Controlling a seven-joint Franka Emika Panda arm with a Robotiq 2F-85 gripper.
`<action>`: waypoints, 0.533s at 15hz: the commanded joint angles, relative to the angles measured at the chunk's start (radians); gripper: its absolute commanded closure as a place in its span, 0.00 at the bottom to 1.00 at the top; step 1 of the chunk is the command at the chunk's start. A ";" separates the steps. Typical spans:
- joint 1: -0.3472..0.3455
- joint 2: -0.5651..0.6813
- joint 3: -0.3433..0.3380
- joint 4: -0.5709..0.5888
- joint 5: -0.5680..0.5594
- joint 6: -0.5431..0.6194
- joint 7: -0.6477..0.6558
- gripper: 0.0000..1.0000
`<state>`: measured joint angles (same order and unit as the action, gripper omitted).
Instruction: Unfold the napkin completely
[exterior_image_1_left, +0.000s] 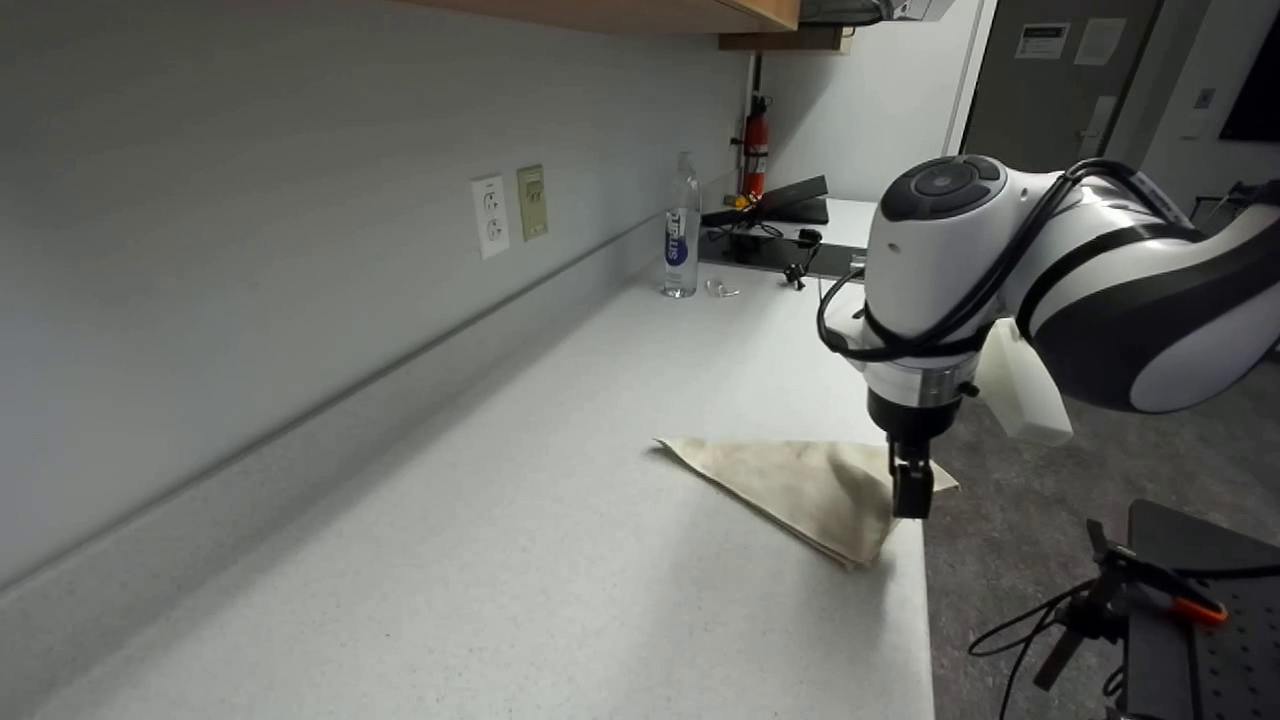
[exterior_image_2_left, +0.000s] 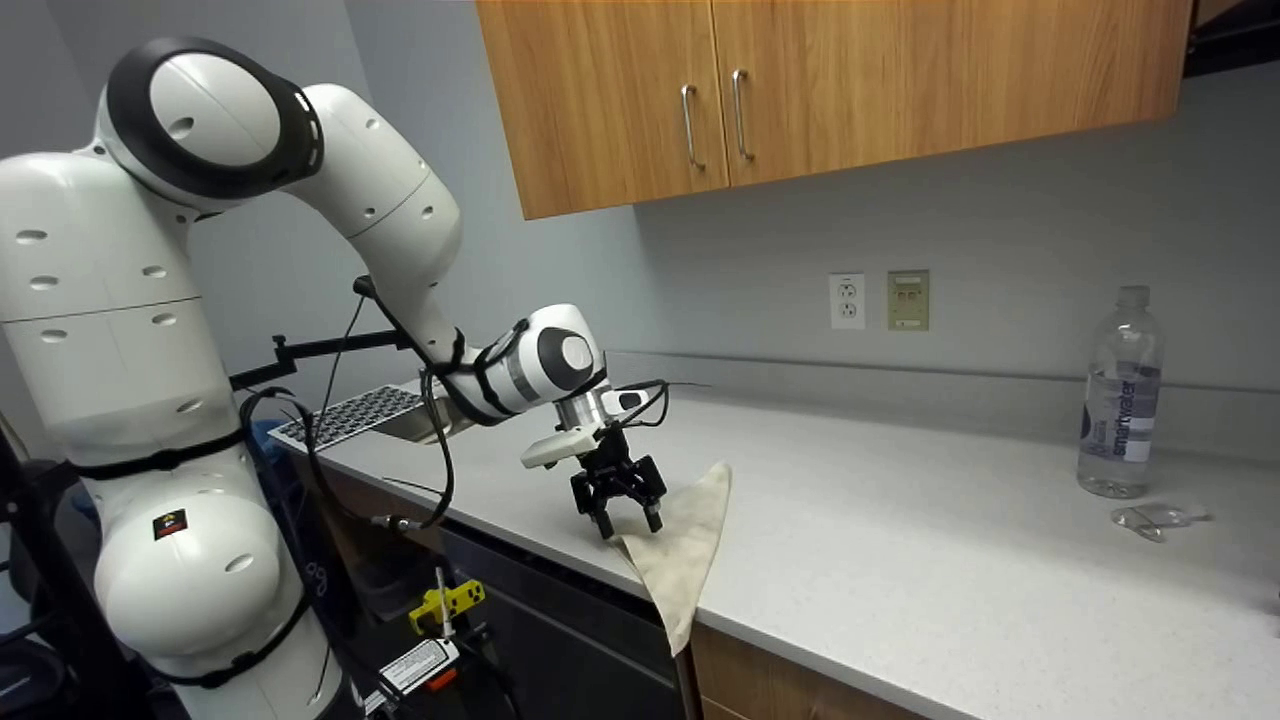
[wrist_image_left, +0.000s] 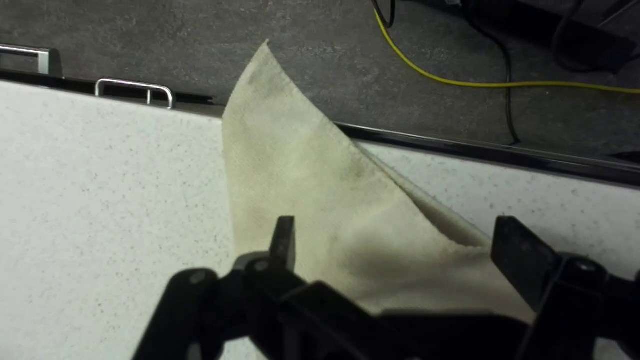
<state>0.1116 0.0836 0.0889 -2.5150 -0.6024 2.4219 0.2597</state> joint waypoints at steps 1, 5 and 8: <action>0.004 0.046 -0.025 0.026 -0.109 -0.015 0.057 0.00; 0.009 0.079 -0.037 0.041 -0.137 -0.016 0.074 0.00; 0.016 0.091 -0.038 0.052 -0.143 -0.019 0.078 0.00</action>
<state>0.1119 0.1566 0.0585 -2.4881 -0.7104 2.4211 0.3042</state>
